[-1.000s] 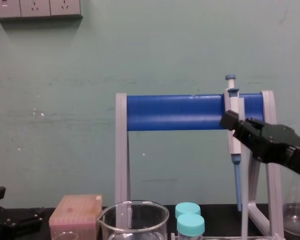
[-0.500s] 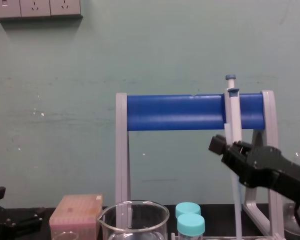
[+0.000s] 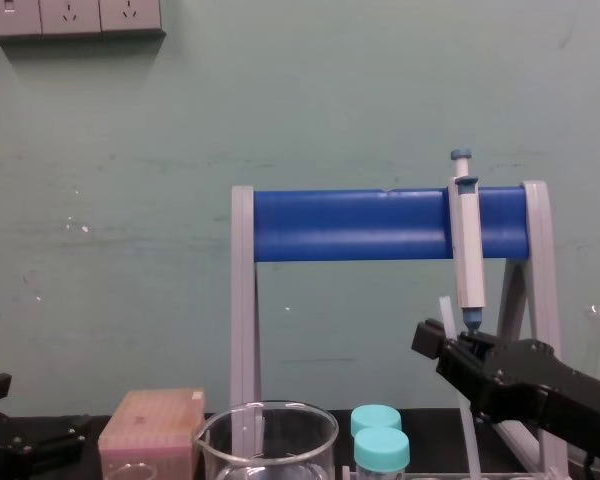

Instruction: Pick up the stirring rod with one hand, then place it down.

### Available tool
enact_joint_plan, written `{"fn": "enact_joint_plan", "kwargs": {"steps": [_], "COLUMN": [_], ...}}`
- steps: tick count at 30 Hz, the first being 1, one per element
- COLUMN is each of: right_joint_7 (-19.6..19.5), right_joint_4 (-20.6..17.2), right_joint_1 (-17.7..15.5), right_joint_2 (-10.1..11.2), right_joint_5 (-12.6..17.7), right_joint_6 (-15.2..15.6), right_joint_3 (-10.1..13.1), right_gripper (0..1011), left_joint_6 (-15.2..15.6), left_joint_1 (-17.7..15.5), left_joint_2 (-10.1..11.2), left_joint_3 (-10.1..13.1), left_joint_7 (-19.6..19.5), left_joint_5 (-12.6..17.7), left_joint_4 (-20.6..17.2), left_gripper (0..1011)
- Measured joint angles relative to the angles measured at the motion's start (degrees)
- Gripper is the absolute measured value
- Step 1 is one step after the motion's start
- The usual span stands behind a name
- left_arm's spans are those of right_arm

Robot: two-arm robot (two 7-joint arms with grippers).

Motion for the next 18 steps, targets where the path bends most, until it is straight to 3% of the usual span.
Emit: {"fn": "enact_joint_plan", "kwargs": {"steps": [18], "right_joint_7": [-1.1], "right_joint_4": [0.9], "right_joint_1": [-0.1], "right_joint_2": [-0.6], "right_joint_5": [-0.8], "right_joint_6": [0.3], "right_joint_3": [0.6], "right_gripper": [70], "left_joint_6": [0.0], "left_joint_1": [0.0], "left_joint_2": [0.0], "left_joint_3": [0.0], "left_joint_7": [0.0], "left_joint_5": [0.0], "left_joint_4": [0.0], "left_gripper": [1000]}}
